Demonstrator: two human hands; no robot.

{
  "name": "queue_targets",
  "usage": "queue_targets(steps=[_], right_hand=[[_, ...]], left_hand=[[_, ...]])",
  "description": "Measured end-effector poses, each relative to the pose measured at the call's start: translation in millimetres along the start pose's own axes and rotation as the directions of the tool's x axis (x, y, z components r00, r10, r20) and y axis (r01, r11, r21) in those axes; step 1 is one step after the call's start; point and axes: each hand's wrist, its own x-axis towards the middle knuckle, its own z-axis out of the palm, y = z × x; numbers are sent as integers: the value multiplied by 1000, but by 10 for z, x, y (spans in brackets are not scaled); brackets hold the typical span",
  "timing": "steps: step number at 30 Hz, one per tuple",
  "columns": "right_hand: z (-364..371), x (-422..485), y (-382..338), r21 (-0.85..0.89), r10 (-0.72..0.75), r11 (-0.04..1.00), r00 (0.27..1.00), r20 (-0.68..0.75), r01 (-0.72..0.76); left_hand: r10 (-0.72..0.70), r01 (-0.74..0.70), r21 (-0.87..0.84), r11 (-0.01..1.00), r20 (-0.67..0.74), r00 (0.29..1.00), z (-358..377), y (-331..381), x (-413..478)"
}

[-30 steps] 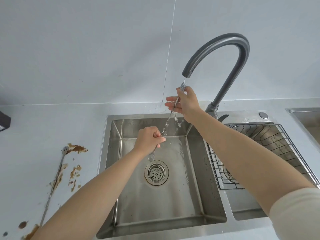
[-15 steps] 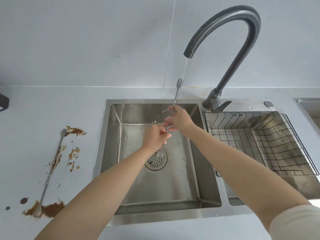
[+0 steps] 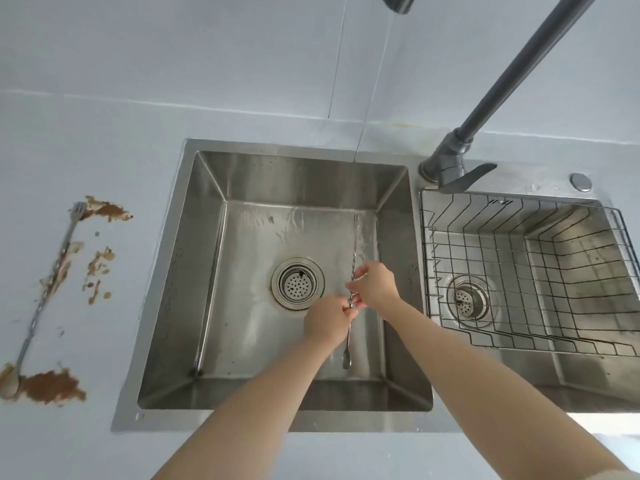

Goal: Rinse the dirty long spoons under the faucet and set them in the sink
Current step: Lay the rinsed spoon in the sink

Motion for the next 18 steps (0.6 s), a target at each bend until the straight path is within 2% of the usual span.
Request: queue_targets(steps=[6, 12, 18], right_hand=[[180, 273, 471, -93, 95, 991, 995, -20, -97], [299, 419, 684, -278, 16, 960, 997, -72, -35], [364, 493, 764, -419, 20, 905, 990, -137, -76]], left_hand=[[-66, 55, 104, 993, 105, 992, 513, -135, 196], [-66, 40, 212, 976, 118, 991, 801, -128, 424], [-54, 21, 273, 962, 113, 992, 835, -148, 480]])
